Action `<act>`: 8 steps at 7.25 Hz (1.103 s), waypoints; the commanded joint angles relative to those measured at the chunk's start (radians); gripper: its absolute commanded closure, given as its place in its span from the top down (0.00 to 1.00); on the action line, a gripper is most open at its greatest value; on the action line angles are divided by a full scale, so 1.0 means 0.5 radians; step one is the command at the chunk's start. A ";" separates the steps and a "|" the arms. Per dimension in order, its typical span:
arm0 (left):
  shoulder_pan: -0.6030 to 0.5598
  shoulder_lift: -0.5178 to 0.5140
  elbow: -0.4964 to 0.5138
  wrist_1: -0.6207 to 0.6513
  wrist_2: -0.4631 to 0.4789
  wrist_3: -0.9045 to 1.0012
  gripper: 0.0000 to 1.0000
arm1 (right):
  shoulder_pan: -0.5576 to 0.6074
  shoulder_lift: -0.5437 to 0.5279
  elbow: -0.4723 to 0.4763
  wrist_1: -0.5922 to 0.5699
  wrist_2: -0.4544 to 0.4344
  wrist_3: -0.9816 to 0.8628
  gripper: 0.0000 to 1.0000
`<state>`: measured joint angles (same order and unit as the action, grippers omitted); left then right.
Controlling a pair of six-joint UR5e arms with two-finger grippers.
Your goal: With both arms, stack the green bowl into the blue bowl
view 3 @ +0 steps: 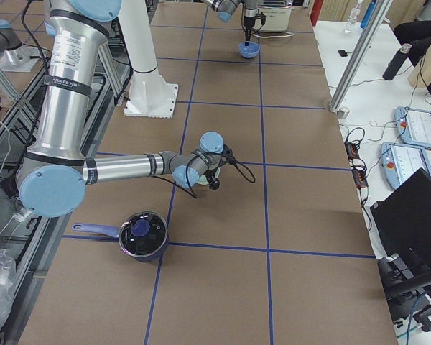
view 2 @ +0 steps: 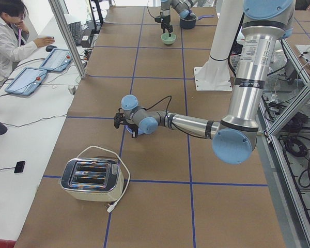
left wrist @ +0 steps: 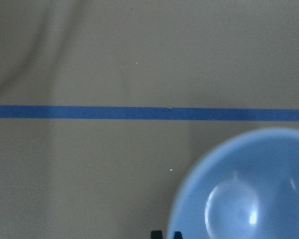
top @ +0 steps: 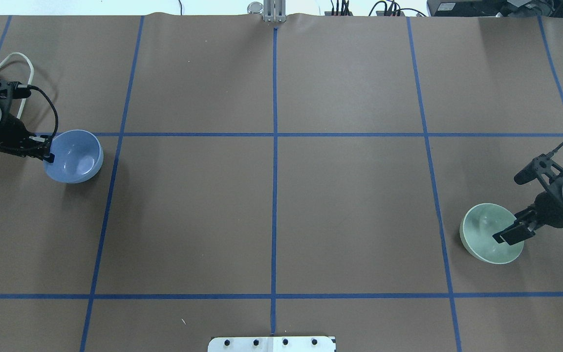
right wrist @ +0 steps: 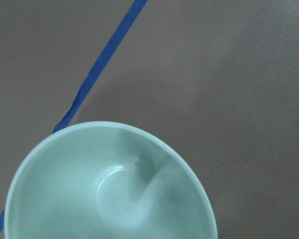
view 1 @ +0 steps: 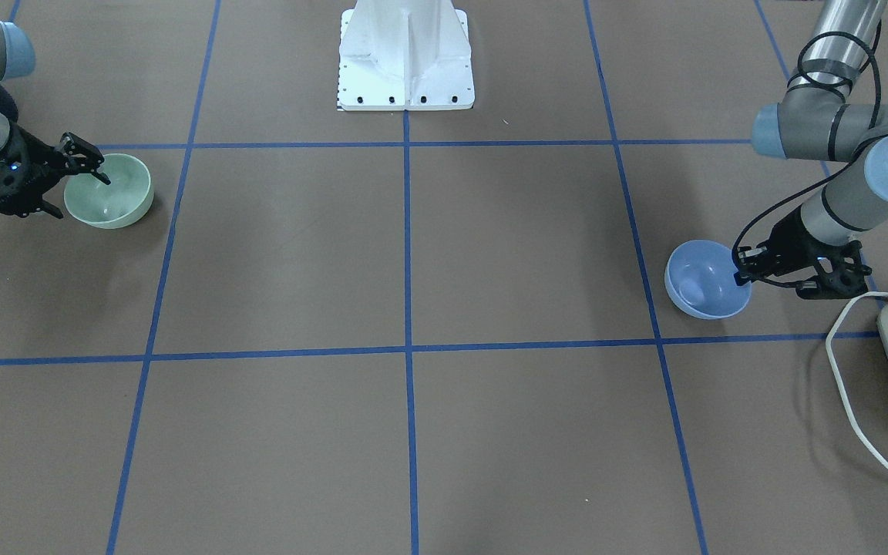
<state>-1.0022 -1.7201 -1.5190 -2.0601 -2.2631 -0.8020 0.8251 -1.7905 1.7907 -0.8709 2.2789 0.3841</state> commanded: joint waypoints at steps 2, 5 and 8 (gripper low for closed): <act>0.001 0.001 -0.008 0.000 0.001 -0.007 0.13 | -0.003 -0.002 0.002 0.012 -0.082 0.005 0.85; 0.001 -0.045 -0.064 -0.028 -0.017 -0.218 0.11 | 0.000 -0.002 0.002 0.012 -0.085 0.005 0.63; 0.001 -0.097 -0.147 -0.012 -0.054 -0.405 0.11 | 0.004 -0.005 -0.001 0.012 -0.094 0.005 0.40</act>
<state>-1.0017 -1.7496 -1.5813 -2.0687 -2.2775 -0.9652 0.8264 -1.7930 1.7908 -0.8658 2.2354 0.3866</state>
